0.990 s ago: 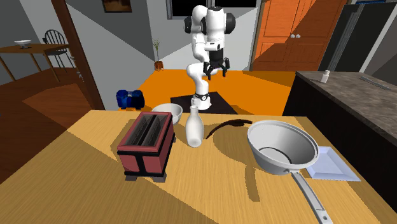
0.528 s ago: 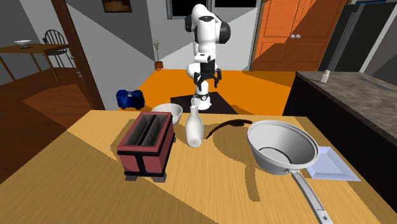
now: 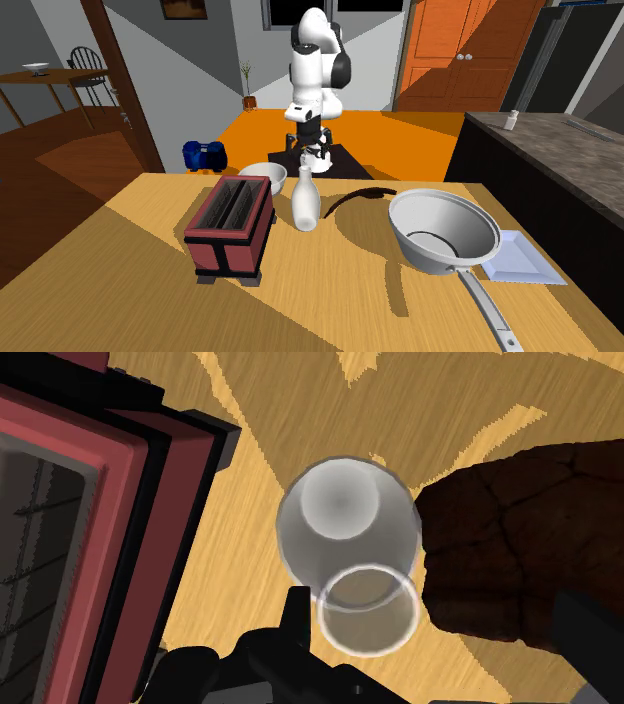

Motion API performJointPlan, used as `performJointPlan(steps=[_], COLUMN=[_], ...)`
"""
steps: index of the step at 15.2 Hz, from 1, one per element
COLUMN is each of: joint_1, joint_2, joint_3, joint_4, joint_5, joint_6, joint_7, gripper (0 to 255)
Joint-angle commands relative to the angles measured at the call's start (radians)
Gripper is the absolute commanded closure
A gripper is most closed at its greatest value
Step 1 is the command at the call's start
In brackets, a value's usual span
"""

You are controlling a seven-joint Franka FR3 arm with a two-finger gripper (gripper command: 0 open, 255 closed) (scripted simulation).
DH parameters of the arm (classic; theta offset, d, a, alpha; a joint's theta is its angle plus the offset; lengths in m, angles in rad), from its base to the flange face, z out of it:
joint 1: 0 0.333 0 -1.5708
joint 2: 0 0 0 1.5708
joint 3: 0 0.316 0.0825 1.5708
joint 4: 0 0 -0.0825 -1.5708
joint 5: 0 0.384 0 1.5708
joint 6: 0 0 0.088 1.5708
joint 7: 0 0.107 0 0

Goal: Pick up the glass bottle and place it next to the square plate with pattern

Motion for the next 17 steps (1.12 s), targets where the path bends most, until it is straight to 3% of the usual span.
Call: performJointPlan(steps=[1, 9, 16, 17], joint_1=[-0.011, -0.012, -0.012, -0.012], joint_2=[0.063, 0.091, 0.091, 0.091], joint_3=[-0.017, -0.019, -0.019, -0.019], joint_4=[0.039, -0.034, -0.034, -0.034], joint_5=[0.006, 0.014, 0.014, 0.014], joint_6=[0.019, 0.119, 0.119, 0.119], joint_7=[-0.026, -0.032, -0.032, -0.032], gripper=[0, 0, 0, 255])
